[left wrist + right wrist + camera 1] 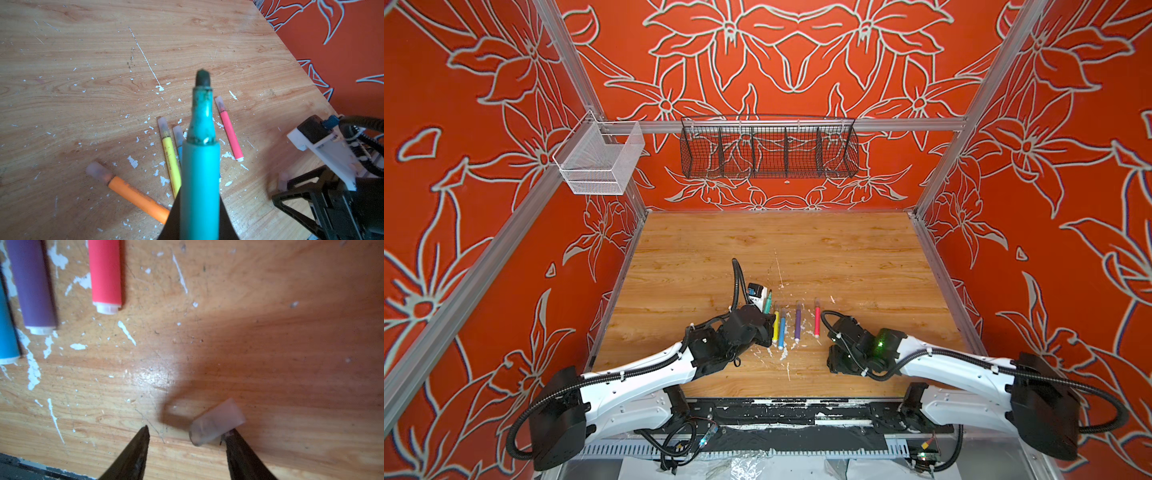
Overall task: Insert the pens into the pen caps
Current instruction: 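Move the right gripper to the translucent cap on the table and grasp it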
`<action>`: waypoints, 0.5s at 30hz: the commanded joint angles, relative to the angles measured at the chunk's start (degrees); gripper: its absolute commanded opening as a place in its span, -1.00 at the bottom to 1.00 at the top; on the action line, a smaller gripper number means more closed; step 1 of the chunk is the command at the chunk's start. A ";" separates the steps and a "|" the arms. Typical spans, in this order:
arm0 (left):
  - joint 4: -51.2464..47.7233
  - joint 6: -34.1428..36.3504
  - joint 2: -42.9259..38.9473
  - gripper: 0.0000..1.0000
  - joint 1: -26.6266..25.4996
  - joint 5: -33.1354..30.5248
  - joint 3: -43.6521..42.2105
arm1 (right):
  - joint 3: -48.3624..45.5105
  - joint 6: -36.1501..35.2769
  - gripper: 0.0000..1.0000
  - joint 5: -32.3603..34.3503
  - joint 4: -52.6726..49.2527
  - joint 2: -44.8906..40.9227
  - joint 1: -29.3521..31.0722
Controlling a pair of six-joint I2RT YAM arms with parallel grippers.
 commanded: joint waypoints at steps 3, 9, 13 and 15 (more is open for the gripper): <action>-0.54 -0.13 -0.98 -1.00 0.26 -0.94 -0.40 | 0.41 -1.18 0.13 4.28 -0.42 1.09 -0.68; -0.64 -0.08 -0.97 -1.00 0.26 -0.58 -0.20 | 1.06 -1.89 -0.07 5.17 -0.89 3.65 -1.07; -0.21 -0.06 -1.23 -1.00 0.26 0.21 -0.39 | 1.29 -2.02 -0.26 5.42 -2.08 4.34 -1.14; 0.05 -0.05 -1.37 -1.00 0.26 0.48 -0.49 | 1.13 -2.00 -0.36 5.30 -2.35 4.08 -1.21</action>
